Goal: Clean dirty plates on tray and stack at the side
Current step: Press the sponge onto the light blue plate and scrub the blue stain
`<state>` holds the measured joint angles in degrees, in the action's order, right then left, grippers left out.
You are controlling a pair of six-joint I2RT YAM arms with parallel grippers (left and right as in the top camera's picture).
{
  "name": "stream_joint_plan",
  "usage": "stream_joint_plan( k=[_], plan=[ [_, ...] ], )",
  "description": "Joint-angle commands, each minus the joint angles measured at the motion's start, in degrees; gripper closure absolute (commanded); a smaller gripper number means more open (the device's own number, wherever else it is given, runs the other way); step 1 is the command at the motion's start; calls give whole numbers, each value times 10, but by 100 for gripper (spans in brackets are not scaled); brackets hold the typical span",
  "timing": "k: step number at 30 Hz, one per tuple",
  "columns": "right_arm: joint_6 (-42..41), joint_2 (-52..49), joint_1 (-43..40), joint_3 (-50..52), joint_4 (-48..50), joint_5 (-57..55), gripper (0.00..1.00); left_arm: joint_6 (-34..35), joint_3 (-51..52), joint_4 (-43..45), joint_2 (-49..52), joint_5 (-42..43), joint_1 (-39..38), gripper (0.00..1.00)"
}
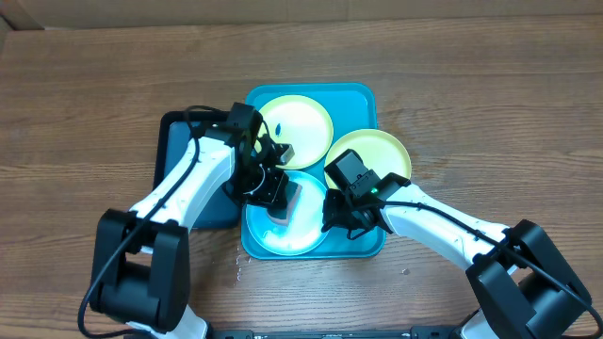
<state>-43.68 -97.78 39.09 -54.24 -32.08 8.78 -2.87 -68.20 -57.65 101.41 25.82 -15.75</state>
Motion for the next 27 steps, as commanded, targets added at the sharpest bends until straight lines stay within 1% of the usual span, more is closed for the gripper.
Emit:
stream_joint_plan(
  k=[1,3,4,14,18,21,23,27],
  plan=[
    [0,-1,2,3,5,3,96,42,-8,4,-14,-131,3,96],
    [0,-1,2,3,5,3,96,71,0,17,-13,-167,3,96],
    [0,-1,2,3,5,3,96,77,6,26,-13,-170,3,96],
    [-1,-1,2,3,5,3,96,82,115,129,-13,-152,3,96],
    [0,-1,2,3,5,3,96,89,171,170,-13,-103,3,96],
    [-1,-1,2,3,5,3,96,94,190,171,-13,-100,3,96],
    [-1,-1,2,3,6,3,96,93,197,167,-13,-85,3,96],
    [0,-1,2,3,6,3,96,92,197,158,-13,-20,3,96]
  ],
)
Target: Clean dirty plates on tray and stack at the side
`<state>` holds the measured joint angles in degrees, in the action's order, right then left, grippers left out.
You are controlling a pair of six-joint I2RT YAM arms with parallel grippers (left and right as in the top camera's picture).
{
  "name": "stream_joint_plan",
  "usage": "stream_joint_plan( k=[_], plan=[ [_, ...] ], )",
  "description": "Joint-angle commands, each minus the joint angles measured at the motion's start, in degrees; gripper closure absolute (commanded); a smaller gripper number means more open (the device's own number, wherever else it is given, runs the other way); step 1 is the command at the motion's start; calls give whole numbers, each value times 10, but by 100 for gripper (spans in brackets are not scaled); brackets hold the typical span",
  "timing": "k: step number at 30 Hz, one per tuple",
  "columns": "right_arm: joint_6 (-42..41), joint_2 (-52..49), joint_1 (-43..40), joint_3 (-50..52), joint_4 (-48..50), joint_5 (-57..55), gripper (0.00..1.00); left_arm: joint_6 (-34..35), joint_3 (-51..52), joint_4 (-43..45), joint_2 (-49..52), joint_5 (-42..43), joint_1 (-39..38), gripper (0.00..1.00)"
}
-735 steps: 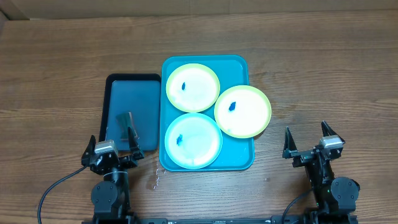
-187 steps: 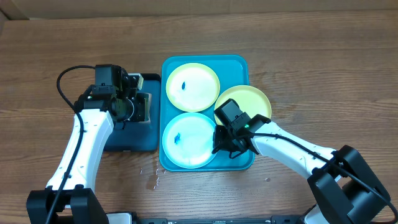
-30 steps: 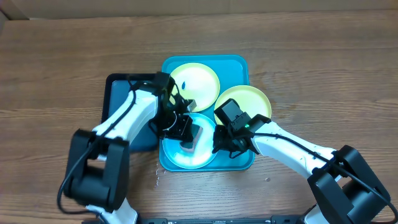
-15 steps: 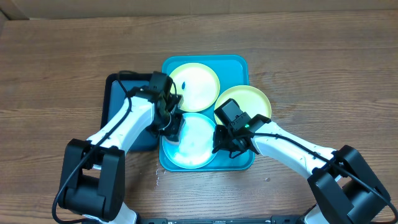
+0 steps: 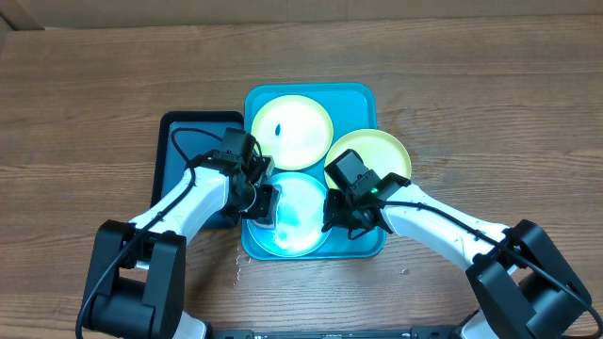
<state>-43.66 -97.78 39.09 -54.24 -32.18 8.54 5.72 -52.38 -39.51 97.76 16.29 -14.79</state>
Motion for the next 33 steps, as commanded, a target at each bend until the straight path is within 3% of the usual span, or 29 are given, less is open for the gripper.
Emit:
stream_joint_plan(
  k=[1,7,14,20,28,33],
  plan=[
    [-1,-1,2,3,7,5,96,4,38,-24,23,100,-7,96],
    [-1,-1,2,3,8,6,96,-10,18,-8,23,240,-6,96],
    [-1,-1,2,3,7,6,96,-19,-89,-36,18,235,-6,96],
    [-1,-1,2,3,6,5,96,-21,-162,-100,11,134,-7,96],
    [-1,-1,2,3,9,5,96,-21,-158,-151,12,-39,-7,96],
    [-1,-1,2,3,10,5,96,-19,-139,-135,12,-47,-7,96]
  ],
)
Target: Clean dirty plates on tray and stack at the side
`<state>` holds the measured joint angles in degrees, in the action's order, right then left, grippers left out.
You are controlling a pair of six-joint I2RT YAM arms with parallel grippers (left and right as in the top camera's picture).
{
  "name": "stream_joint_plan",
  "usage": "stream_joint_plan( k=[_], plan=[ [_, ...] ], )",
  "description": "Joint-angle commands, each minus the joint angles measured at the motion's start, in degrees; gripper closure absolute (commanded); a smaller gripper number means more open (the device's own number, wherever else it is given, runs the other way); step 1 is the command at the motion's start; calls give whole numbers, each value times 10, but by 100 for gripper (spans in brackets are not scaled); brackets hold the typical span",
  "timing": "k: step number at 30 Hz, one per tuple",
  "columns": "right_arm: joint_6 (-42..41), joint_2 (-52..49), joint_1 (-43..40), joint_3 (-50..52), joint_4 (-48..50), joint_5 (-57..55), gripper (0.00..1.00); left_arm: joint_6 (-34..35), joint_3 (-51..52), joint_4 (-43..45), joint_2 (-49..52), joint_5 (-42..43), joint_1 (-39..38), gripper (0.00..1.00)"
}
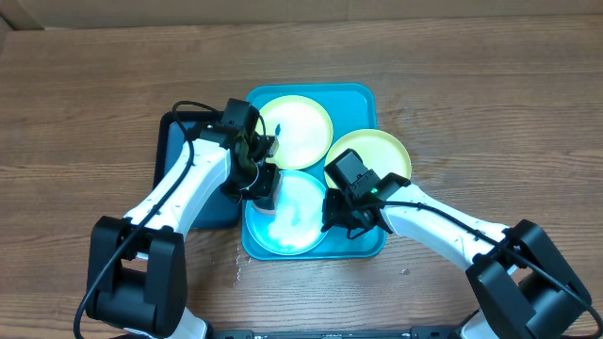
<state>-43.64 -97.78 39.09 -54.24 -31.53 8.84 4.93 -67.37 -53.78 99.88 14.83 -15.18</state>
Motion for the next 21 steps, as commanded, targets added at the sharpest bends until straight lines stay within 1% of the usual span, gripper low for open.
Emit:
stream_joint_plan(
  k=[1,11,15,21],
  plan=[
    [-1,-1,2,3,4,2,96,-11,17,15,-9,-32,-3,96],
    [-1,-1,2,3,4,2,96,-24,111,94,-9,-9,-3,96],
    [-1,-1,2,3,4,2,96,-21,159,142,-9,-8,-3,96],
    [-1,-1,2,3,4,2,96,-20,176,141,-9,19,-3,96]
  ],
)
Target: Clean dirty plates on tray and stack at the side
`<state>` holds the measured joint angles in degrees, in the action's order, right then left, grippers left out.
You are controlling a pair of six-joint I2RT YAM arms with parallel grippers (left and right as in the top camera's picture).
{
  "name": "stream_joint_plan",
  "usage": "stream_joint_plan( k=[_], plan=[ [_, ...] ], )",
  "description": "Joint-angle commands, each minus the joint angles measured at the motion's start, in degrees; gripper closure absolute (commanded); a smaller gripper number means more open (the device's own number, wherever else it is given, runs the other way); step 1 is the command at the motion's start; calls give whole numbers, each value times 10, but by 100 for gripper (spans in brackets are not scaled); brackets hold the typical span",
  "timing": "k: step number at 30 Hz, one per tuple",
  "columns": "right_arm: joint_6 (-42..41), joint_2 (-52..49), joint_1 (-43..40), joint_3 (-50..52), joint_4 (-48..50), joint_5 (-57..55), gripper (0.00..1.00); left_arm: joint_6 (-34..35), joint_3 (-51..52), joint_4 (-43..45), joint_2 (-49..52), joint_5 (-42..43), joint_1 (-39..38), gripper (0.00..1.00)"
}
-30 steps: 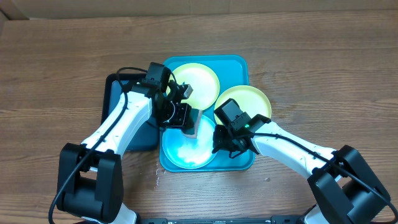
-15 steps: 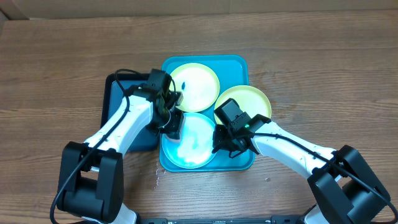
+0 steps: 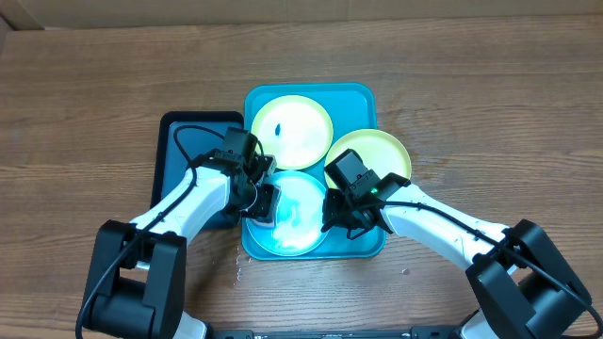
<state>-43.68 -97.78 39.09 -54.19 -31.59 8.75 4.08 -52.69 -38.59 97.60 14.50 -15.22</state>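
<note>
A light blue plate (image 3: 297,221) lies in the near part of the blue tray (image 3: 363,94). My left gripper (image 3: 265,202) sits at the plate's left edge, shut on a small sponge (image 3: 268,209) pressed to the plate. At the plate's right rim my right gripper (image 3: 332,217) is shut on the edge. A yellow-green plate (image 3: 292,132) with a dark speck (image 3: 281,129) lies at the tray's far side. Another yellow-green plate (image 3: 377,151) overhangs the tray's right edge.
A dark navy tray (image 3: 184,151) lies just left of the blue tray, under my left arm. Brown wooden table (image 3: 490,113) surrounds both trays. A few small drops (image 3: 237,268) mark the wood near the blue tray's front left corner.
My left gripper with the sponge has moved from the light blue plate's upper left rim to its left edge, nearer me. The right gripper and all plates are where they were.
The left gripper first held the sponge on the middle of the light blue plate. Then it was at the plate's left edge, then at the upper left rim, and now at the left edge again. The right gripper stayed on the right rim throughout.
</note>
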Motion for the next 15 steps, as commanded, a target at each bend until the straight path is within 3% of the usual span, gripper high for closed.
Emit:
stream_joint_plan(
  k=[1,15],
  plan=[
    [0,-1,2,2,5,3,96,-13,29,-11,14,35,-2,96],
    [0,-1,2,2,5,3,96,-69,-30,-53,14,157,-2,96]
  ],
)
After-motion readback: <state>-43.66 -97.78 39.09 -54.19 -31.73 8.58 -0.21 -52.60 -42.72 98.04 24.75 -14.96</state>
